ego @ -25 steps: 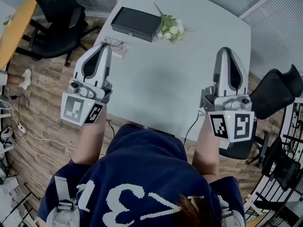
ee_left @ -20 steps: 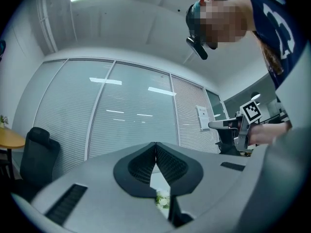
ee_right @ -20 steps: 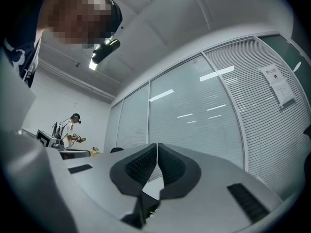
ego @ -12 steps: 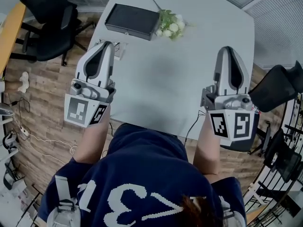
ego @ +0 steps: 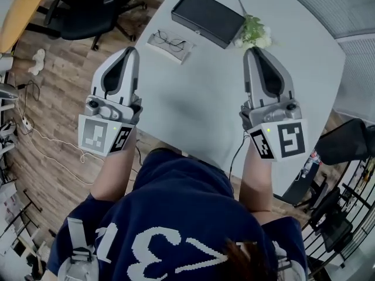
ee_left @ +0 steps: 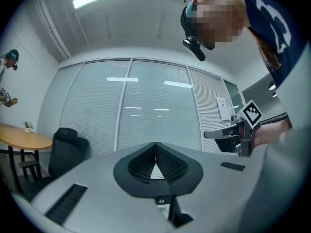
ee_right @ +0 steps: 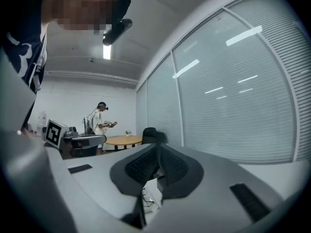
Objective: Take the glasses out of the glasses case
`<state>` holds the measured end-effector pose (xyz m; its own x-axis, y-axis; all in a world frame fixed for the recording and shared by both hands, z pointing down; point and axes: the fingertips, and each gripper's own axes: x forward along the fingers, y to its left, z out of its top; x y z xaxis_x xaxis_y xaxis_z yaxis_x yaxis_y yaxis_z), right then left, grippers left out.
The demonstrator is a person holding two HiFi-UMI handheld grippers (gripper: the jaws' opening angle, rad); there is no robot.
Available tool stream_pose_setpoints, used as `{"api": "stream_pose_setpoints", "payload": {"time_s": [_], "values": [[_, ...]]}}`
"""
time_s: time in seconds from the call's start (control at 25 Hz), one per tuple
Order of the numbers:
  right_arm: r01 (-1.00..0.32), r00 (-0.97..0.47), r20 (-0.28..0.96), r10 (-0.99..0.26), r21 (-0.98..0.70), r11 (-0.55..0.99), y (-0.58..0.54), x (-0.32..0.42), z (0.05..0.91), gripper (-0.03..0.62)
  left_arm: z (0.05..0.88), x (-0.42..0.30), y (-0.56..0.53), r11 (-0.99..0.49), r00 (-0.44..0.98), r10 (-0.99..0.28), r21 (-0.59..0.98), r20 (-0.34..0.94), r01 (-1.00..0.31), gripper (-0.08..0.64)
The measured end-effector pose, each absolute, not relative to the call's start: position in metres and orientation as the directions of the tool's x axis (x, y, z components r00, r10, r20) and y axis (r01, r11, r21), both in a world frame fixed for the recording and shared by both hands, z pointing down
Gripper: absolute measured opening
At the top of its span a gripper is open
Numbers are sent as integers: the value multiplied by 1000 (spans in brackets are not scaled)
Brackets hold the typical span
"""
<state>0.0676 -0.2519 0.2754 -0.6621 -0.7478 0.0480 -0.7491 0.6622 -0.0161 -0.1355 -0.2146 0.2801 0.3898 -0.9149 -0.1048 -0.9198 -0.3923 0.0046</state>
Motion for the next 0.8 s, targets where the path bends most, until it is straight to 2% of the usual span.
{"api": "stream_pose_setpoints", "payload": {"time_s": [0.2,0.36,0.44,0.6,0.8], "values": [[-630,-764,166,-623,10,776,-263,-12,325,29,300,-186,-200,-291,289,-955,24,-70,-956,14],[-535,-799,319,-510,13,845,-277,-72,389,46,318,-213,-195,-237,235,-971,48,-47,-970,14],[-512,-777,421,-468,10,859,-289,-95,432,101,329,-223,-194,-217,215,-976,60,-35,-974,14],[-500,-693,594,-408,12,866,-309,-124,512,106,350,-237,-191,-191,192,-981,77,-6,-978,14],[-489,-555,726,-406,110,865,-327,-140,576,106,373,-249,-187,-164,168,-985,101,34,-981,14]]}}
